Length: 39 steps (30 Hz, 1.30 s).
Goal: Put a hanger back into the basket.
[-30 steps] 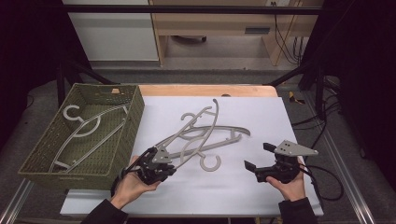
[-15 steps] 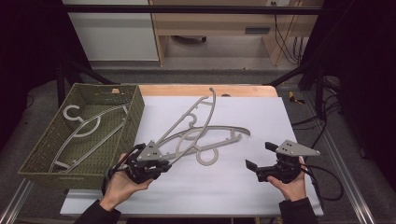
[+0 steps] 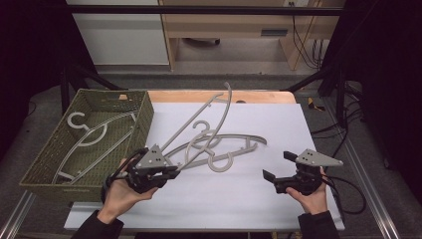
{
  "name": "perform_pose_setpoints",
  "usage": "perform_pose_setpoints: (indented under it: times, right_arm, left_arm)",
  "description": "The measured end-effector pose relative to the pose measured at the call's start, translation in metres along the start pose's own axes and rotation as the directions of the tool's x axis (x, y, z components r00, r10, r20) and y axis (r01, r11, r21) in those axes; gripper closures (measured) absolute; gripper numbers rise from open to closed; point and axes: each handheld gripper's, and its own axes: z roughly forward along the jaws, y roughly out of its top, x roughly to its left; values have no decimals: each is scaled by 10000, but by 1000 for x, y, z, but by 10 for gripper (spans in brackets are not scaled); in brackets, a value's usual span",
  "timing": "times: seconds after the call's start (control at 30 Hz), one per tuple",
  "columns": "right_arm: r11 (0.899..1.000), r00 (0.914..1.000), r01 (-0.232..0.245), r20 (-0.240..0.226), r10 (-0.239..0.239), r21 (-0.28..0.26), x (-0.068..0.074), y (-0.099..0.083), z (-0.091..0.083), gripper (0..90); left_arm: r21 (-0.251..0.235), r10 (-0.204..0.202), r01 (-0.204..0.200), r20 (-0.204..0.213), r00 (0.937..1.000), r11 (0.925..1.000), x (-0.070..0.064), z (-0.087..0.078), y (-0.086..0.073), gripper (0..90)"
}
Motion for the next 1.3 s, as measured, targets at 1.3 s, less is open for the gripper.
perform_pose_setpoints:
  times: [1.3]
  right_arm:
    - [9999,10000,-56,39,56,90,-2,-1,1,12]
  left_arm:
    - [1184,-1015,1142,-1081,9889,9864,110,-86,-58,823]
